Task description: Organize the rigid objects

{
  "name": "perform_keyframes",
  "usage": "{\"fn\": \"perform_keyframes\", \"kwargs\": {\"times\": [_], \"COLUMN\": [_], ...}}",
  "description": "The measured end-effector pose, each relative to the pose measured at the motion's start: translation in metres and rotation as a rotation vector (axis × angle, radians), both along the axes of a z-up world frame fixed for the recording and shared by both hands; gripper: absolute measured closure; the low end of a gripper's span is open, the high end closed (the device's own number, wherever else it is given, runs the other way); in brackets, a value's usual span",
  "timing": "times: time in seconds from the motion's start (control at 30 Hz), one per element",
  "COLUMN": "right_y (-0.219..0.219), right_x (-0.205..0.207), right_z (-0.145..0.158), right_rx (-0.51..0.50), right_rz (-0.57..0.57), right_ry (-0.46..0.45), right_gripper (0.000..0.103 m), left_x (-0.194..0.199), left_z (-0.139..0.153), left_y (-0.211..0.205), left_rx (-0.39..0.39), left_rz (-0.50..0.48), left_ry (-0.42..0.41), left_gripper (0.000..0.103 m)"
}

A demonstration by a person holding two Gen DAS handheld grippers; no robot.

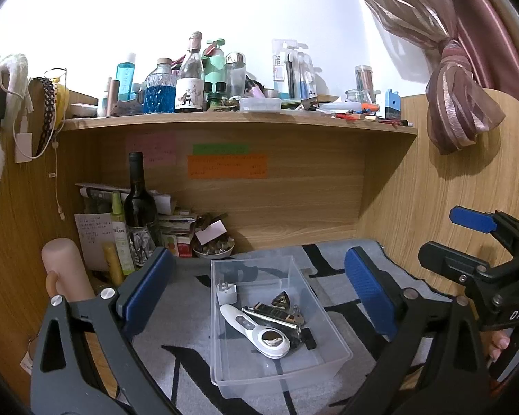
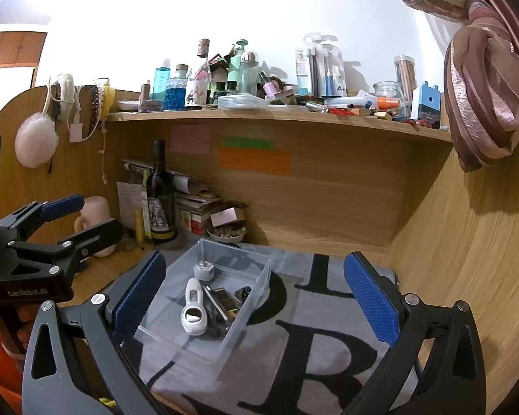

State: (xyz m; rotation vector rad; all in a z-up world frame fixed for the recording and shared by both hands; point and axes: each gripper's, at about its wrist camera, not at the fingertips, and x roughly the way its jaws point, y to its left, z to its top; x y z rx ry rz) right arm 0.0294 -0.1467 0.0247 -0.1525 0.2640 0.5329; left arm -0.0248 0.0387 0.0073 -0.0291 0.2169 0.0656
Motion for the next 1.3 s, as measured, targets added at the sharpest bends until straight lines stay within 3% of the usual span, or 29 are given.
{"fn": "perform_keyframes", "kwargs": {"times": [1.3], "right_y": [-0.0057], "right_x": [0.0049], "right_z": [0.0038], "right_rx": [0.003], "right_rz": [0.008], "right_ry": [-0.012], "right_gripper": [0.0], "left_x": [0.005], "left_z": [0.001], "left_y": [-0.004], "left_rx": [0.004], "left_rz": [-0.011], "left_ry": [-0.002], "left_gripper": [0.0]}}
